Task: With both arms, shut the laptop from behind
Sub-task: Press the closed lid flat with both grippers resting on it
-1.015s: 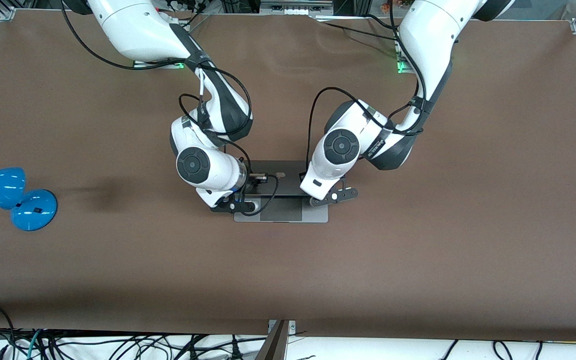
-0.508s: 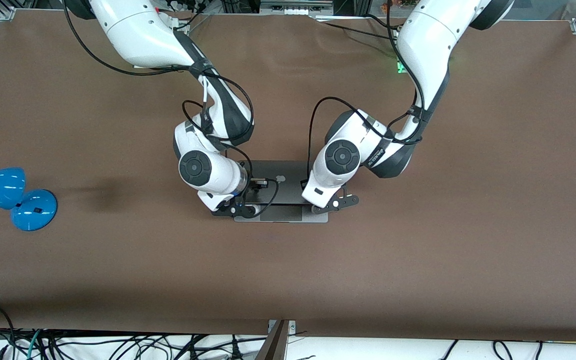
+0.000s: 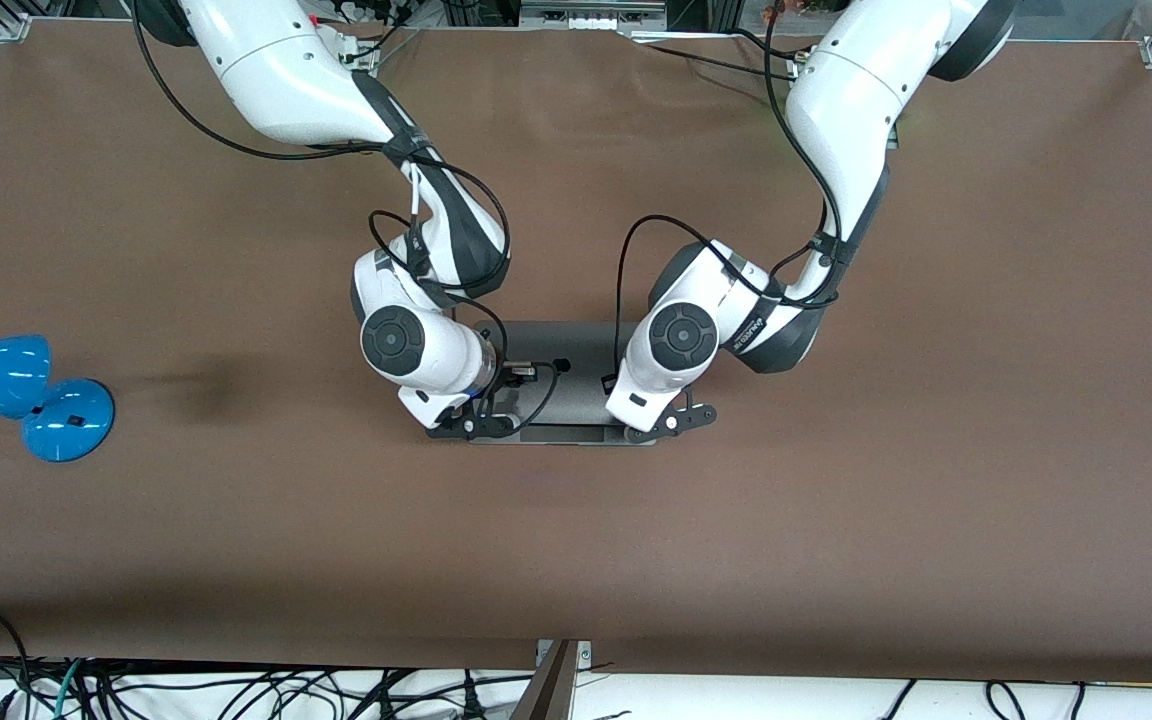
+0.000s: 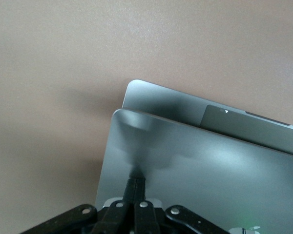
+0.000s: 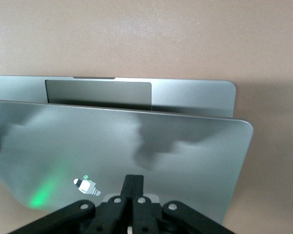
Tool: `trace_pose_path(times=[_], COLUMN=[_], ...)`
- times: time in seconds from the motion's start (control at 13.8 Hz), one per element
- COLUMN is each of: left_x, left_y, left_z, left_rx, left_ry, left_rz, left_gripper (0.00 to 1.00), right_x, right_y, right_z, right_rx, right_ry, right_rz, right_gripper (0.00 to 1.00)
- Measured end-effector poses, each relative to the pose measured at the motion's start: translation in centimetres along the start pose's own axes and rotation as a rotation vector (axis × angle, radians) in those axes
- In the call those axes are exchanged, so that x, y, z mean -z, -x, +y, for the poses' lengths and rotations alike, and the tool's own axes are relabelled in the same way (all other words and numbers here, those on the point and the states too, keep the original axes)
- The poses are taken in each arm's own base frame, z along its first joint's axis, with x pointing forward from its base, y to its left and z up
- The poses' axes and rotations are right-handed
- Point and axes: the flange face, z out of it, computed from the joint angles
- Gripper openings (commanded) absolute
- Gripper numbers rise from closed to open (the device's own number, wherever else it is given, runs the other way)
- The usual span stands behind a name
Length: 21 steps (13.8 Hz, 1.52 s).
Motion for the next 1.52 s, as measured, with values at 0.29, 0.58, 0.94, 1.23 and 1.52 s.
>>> trace_pose_path(times=[0.29, 0.58, 0.94, 1.23, 1.52], left_x=[-0.8, -1.4, -1.8, -2.5, -3.3], left_y=[-0.6, -0.8, -1.0, -1.3, -1.6], left_z=[0.0, -0.1, -0.1, -0.1, -0.2], left_rx=[0.006, 0.009, 0.011, 0.013, 0.017], left_ry=[0.003, 0.000, 0.006, 0.011, 0.006], left_rz=[0.003, 0.001, 0.007, 0.011, 0.020], left_gripper=[0.00, 0.00, 0.00, 0.00, 0.00], right_x=[-2.9, -3.6, -3.6, -4.3, -4.9], right_y=[-0.8, -0.8, -0.8, -1.0, -1.0], right_z=[0.8, 0.8, 0.8, 0.9, 1.0], right_rx=[0.041, 0.052, 0.058, 0.062, 0.078], right_ry=[-0.004, 0.002, 0.004, 0.003, 0.017], right_rz=[0.033, 0.039, 0.039, 0.050, 0.057], right_gripper=[0.00, 0.00, 0.00, 0.00, 0.00])
